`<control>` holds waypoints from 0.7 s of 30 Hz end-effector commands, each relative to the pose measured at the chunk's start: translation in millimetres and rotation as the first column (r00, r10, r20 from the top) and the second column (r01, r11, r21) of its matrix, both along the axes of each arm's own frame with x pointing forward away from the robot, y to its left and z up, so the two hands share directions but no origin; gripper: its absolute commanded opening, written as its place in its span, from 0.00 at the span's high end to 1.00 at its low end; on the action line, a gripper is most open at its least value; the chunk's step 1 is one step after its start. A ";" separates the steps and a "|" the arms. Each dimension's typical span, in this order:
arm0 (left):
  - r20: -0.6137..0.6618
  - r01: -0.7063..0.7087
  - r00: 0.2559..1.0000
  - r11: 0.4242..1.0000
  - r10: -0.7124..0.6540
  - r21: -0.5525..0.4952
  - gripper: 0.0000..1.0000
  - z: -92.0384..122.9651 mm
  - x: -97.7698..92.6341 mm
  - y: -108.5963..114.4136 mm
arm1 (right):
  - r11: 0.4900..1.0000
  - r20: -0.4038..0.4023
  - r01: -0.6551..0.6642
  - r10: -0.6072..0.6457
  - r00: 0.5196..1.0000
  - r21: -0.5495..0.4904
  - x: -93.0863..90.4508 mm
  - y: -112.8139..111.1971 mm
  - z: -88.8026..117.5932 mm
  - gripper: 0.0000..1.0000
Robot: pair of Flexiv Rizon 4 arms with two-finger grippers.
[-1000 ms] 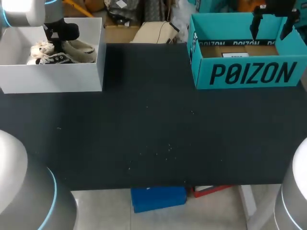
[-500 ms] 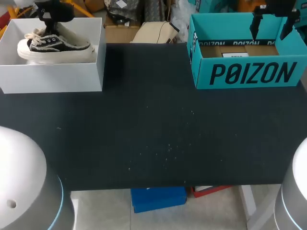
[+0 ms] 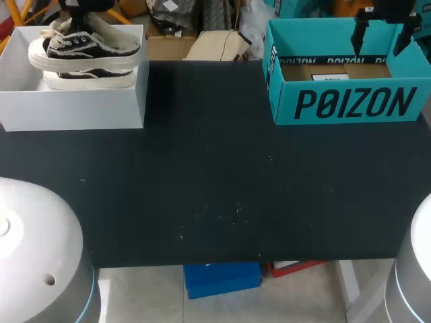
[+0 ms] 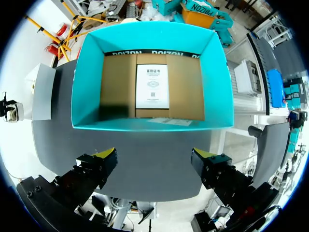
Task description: Take the shoe out of the shoebox, open the shoe tongue, remove and reinsert the insole, then place the shoe into the shoebox
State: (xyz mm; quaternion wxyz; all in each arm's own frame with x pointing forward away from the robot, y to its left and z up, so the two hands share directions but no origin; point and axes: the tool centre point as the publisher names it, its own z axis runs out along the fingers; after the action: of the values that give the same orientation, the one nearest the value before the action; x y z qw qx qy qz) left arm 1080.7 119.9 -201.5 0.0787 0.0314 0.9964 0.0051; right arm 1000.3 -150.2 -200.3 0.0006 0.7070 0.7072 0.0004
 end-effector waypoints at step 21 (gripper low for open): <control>0.018 -0.056 0.998 0.998 0.057 -0.032 1.00 -55.9 -142.8 -248.4 | 1.000 -0.001 0.000 0.000 1.000 0.000 0.0 0.2 0.2 0.00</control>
State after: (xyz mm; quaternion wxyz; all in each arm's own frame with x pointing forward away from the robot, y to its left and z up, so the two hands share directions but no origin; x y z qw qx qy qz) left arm 938.1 -97.0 -241.5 0.0883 0.0037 0.9960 -0.0155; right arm 1000.3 -150.2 -200.3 0.0006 0.7070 0.7072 0.0003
